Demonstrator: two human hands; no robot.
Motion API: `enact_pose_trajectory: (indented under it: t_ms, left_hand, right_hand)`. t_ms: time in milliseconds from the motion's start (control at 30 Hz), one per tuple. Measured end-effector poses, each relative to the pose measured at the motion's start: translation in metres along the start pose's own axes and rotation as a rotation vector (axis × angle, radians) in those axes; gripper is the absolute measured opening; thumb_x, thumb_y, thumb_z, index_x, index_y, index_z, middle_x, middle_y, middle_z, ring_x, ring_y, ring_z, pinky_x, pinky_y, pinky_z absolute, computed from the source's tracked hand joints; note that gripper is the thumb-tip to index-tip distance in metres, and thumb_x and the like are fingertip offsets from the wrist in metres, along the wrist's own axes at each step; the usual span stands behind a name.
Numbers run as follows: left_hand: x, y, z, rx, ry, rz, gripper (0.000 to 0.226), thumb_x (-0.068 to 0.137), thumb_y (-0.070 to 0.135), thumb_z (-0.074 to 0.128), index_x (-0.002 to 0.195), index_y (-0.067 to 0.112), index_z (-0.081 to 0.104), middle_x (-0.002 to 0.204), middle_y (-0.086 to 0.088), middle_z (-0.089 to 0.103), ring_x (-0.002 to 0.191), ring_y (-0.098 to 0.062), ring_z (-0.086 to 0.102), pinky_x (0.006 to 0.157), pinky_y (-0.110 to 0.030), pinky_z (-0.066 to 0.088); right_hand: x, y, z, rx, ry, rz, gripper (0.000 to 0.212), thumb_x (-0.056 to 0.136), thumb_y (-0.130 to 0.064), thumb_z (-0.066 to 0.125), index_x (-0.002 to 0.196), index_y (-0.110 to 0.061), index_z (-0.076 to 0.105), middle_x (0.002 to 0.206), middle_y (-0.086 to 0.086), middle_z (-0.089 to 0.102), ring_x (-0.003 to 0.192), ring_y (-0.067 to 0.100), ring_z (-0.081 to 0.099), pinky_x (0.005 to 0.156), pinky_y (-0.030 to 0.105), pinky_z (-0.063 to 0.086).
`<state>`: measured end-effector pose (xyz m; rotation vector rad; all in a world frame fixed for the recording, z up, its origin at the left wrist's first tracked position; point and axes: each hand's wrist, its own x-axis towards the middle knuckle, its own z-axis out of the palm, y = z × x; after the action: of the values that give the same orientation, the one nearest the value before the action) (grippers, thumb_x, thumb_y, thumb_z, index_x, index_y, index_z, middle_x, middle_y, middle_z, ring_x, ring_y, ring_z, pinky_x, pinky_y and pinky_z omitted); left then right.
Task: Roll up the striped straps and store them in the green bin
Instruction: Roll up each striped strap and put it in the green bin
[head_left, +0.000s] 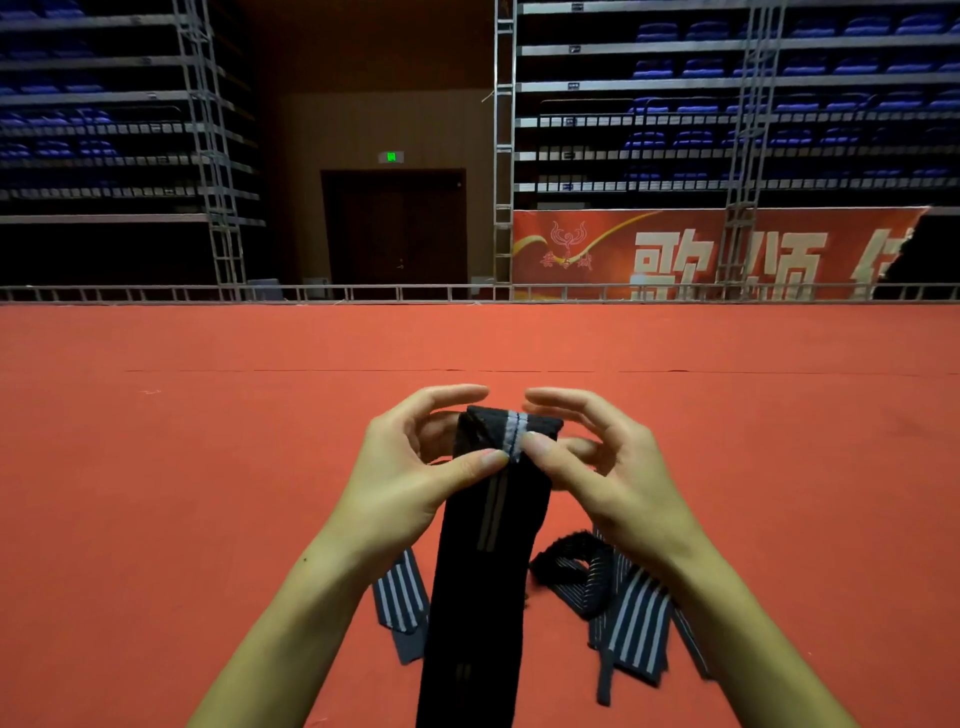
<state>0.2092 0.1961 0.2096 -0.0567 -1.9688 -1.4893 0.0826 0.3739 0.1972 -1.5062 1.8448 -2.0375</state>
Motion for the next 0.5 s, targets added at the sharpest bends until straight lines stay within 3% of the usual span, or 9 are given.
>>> enact_pose_trajectory:
  t_ms: [133, 267, 367, 500]
  left_hand:
    - [-0.009, -0.001, 0.002, 0.06, 0.025, 0.061, 0.042, 0.085, 0.001, 0.087, 0.123, 0.013, 0.074, 0.115, -0.003, 0.082, 0.113, -0.02, 0.077, 0.102, -0.04, 0.059]
    - [-0.022, 0.009, 0.004, 0.064, 0.035, 0.066, 0.03, 0.094, 0.01, 0.08, 0.122, 0.015, 0.072, 0.109, -0.004, 0.083, 0.102, -0.022, 0.08, 0.084, -0.027, 0.062]
    - [-0.028, 0.022, 0.006, 0.053, 0.039, 0.029, 0.019, 0.1, 0.025, 0.072, 0.117, 0.017, 0.075, 0.097, -0.008, 0.084, 0.094, -0.022, 0.082, 0.077, -0.025, 0.061]
    - [-0.034, 0.036, 0.01, 0.002, 0.057, -0.044, 0.029, 0.099, 0.04, 0.069, 0.109, 0.014, 0.077, 0.086, -0.009, 0.082, 0.077, -0.015, 0.077, 0.067, -0.024, 0.058]
  right_hand:
    - [-0.006, -0.002, 0.001, -0.075, -0.062, -0.036, 0.024, 0.102, -0.022, 0.073, 0.126, -0.022, 0.071, 0.115, 0.005, 0.079, 0.107, 0.024, 0.077, 0.092, 0.052, 0.063]
    - [-0.011, -0.013, 0.001, -0.039, -0.029, -0.104, 0.024, 0.1, -0.01, 0.073, 0.123, -0.018, 0.071, 0.115, 0.004, 0.078, 0.112, 0.024, 0.076, 0.094, 0.047, 0.063]
    - [-0.014, -0.019, 0.005, -0.021, -0.008, -0.15, 0.026, 0.098, -0.004, 0.074, 0.122, -0.015, 0.072, 0.117, 0.003, 0.076, 0.115, 0.026, 0.074, 0.094, 0.043, 0.064]
    - [-0.022, -0.024, 0.01, -0.013, 0.036, -0.192, 0.03, 0.094, 0.006, 0.076, 0.116, -0.016, 0.074, 0.115, 0.002, 0.077, 0.111, 0.025, 0.075, 0.089, 0.033, 0.063]
